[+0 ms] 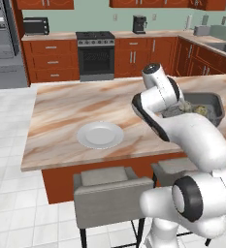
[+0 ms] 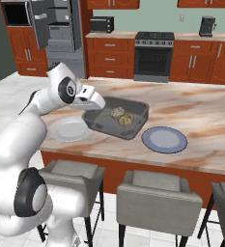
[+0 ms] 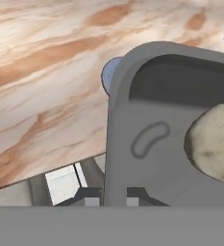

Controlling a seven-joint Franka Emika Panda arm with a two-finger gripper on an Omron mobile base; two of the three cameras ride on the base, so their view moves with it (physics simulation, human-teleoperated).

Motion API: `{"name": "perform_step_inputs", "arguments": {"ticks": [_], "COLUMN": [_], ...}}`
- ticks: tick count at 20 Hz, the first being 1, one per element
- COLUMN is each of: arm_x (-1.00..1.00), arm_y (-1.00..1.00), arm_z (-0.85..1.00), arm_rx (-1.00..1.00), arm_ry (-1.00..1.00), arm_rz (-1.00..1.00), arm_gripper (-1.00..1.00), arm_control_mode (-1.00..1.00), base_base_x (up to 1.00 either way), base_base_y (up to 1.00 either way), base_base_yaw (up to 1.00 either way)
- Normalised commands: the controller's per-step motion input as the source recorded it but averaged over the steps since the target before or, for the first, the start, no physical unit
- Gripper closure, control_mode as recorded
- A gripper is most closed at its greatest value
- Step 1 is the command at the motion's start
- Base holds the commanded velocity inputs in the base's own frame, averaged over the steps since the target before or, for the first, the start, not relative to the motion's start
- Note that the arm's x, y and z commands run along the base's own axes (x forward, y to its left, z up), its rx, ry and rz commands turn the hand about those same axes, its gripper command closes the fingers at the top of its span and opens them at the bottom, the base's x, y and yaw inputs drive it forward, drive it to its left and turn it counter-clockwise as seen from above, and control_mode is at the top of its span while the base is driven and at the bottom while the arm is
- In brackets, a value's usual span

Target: Place two dumplings into each of the tupperware containers and then place the containers in the fridge.

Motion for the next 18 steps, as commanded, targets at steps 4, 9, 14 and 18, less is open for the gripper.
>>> {"name": "perform_step_inputs", "arguments": {"ticks": [4,9,14,18], "arm_x": [-0.85,-0.67,-0.25,-0.14], "arm_y": [0.41,0.50,0.27,0.04], "arm_z": [0.17,0.03,0.00,-0.01], "arm_rx": [-0.05,0.00,-0.02,0.00], "arm_ry": [0.03,0.00,0.07,0.08], "arm_rz": [0.09,0.17,0.21,0.21], "arm_gripper": [1.00,1.00,1.00,1.00], "arm_control_mode": [-1.00,-1.00,-1.00,-1.00], "base_base_x": [0.00,0.00,0.00,0.00], "base_base_y": [0.00,0.00,0.00,0.00], "base_base_yaw": [0.00,0.00,0.00,0.00]}}
